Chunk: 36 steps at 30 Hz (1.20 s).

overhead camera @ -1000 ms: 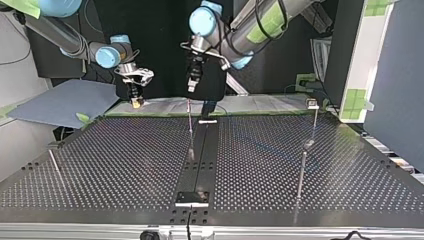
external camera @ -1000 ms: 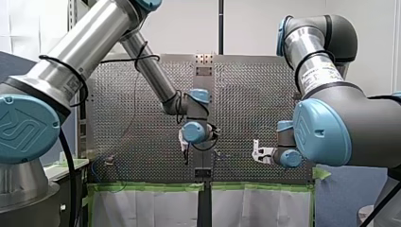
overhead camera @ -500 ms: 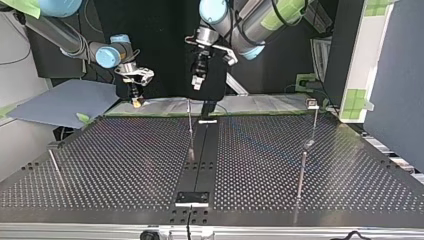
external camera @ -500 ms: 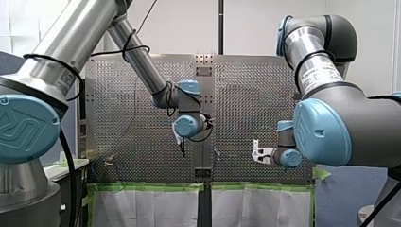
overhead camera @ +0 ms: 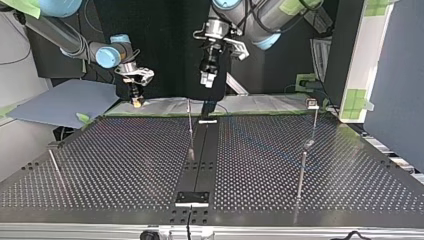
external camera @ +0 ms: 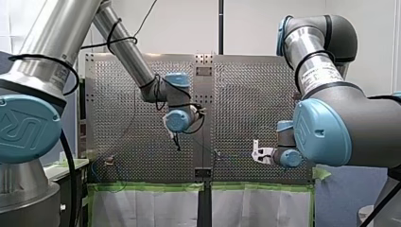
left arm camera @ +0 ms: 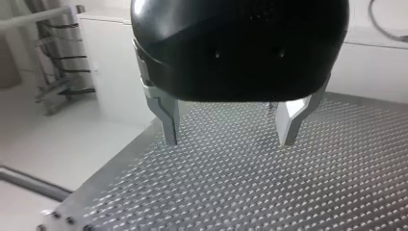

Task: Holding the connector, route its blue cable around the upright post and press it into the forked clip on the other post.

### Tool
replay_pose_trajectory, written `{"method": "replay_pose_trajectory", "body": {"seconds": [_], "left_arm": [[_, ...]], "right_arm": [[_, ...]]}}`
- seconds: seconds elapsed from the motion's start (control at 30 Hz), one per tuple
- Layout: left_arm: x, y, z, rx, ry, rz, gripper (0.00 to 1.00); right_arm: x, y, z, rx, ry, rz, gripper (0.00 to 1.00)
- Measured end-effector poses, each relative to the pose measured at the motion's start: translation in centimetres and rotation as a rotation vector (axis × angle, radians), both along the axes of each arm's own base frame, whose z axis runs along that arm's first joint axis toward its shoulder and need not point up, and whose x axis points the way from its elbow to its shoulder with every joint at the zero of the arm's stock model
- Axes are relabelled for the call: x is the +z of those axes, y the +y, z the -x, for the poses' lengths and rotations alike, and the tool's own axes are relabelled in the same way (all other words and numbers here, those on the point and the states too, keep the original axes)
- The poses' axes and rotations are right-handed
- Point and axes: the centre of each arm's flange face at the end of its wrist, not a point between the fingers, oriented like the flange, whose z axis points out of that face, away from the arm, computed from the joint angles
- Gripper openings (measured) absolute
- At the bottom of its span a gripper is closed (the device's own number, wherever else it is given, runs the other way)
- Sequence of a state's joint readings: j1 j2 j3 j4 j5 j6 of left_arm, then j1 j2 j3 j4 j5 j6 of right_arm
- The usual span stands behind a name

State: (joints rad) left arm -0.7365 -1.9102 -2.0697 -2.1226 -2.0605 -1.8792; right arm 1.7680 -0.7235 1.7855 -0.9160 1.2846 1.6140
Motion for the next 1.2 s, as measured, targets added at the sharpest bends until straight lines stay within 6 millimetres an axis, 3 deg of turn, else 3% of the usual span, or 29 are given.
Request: {"method": "replay_pose_trajectory", "body": {"seconds": [0.17,0.43,0.83,1.2], "left_arm": [[0.6,1.4,0.3,0.026,-0.021,0.028,0.99],[-2.2,3.0,1.7,0.039,-0.006,0.003,0.99],[-1.8,5.3,4.2,0.043,-0.012,-0.003,0.99],[-4.7,8.2,7.2,0.071,0.064,-0.081,0.99]], "right_arm": [[0.0,0.0,0.0,0.003,0.000,-0.001,0.00],[0.0,0.1,-0.1,0.009,-0.001,-0.003,0.00],[0.0,0.1,-0.1,0.011,-0.002,-0.004,0.00],[0.0,0.1,-0.1,0.012,-0.002,-0.005,0.00]]}}
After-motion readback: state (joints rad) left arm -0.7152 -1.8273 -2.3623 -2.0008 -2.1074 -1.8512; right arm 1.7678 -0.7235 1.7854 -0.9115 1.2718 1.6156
